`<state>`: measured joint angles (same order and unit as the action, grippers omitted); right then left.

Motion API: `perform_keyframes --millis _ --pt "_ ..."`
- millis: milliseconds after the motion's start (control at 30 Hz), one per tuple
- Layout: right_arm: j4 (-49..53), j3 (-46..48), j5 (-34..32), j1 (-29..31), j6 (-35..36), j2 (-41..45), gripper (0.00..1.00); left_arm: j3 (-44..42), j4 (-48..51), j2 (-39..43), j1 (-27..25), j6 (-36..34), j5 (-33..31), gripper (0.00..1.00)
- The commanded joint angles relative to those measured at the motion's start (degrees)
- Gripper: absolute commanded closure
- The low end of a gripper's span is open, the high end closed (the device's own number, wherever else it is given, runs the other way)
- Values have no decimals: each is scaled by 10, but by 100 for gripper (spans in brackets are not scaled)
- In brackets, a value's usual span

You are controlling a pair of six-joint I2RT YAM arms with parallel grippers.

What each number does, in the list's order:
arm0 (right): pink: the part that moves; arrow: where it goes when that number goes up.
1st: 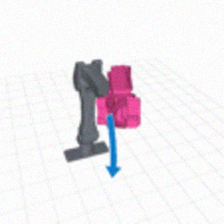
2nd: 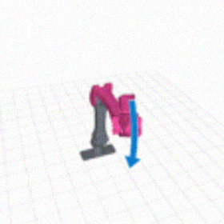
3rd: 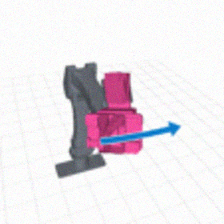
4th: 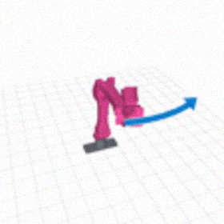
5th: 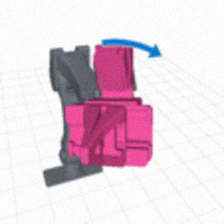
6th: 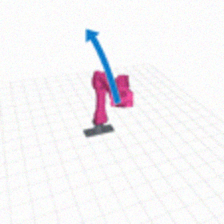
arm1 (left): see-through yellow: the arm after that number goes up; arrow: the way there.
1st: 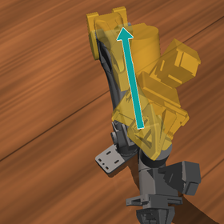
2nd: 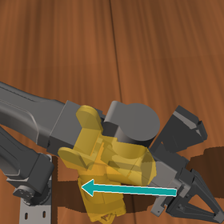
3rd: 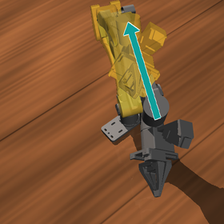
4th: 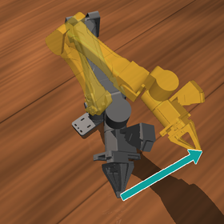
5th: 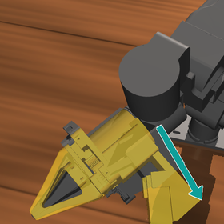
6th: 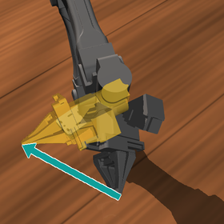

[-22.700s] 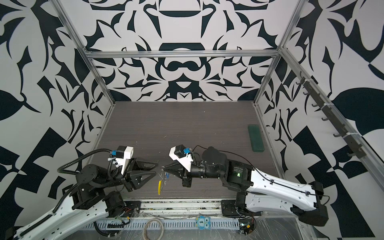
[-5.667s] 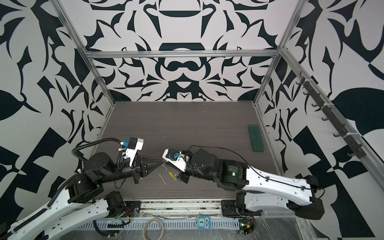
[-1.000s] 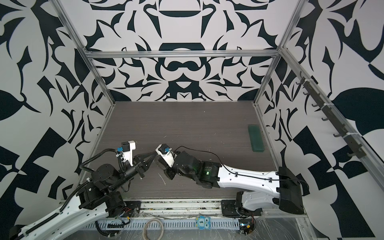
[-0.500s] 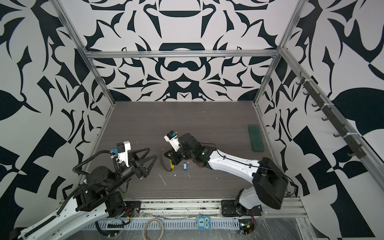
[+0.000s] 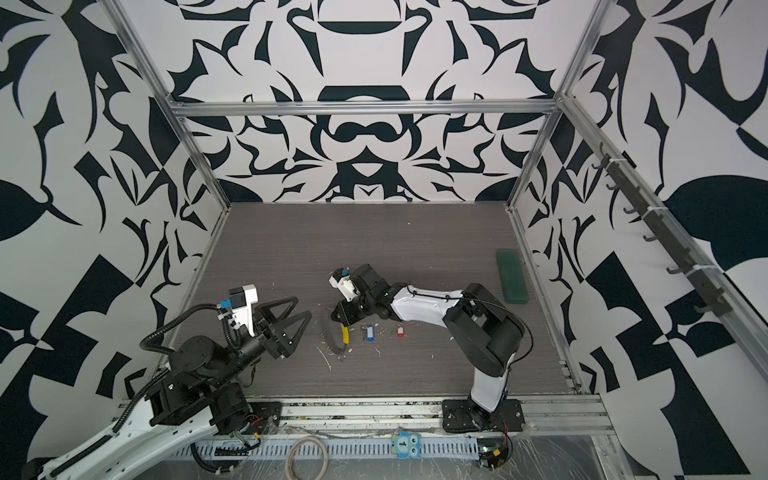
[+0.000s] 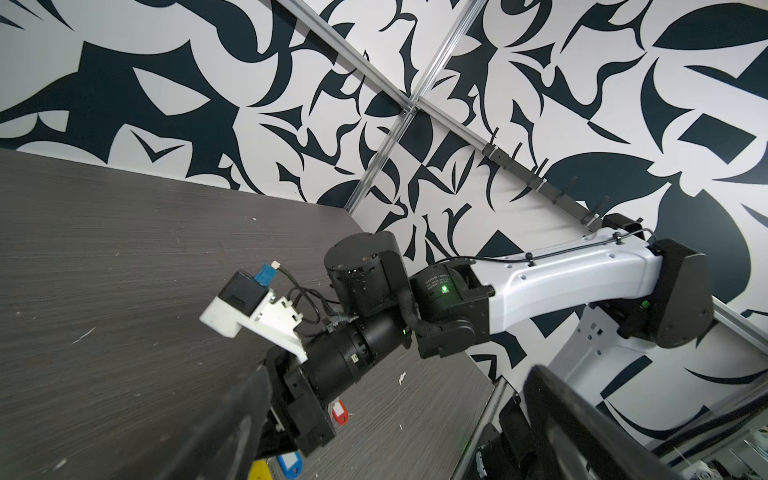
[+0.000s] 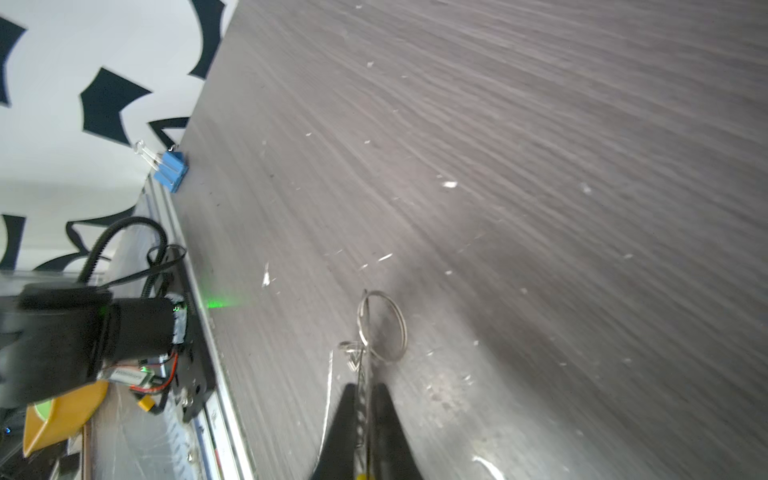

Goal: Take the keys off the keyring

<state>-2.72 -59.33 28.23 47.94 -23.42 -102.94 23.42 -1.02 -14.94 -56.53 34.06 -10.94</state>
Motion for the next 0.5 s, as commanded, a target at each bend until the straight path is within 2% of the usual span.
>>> perform_keyframes --millis 0,167,200,233,333,467 --pt "16 -35 -39 0 10 -2 65 -4 0 5 1 7 -3 1" --pt "47 -54 -117 0 29 8 33 -4 3 2 2 8 -3 1" --pt "48 -53 -131 0 30 13 21 -4 4 2 1 8 -4 1" --pt "49 -53 -149 0 30 19 15 -4 5 2 2 8 -4 1" --pt "49 -49 -196 0 37 43 2 -5 3 2 2 7 -7 1" --pt "31 -24 -260 3 43 106 1 0 4 -7 1 3 -10 1"
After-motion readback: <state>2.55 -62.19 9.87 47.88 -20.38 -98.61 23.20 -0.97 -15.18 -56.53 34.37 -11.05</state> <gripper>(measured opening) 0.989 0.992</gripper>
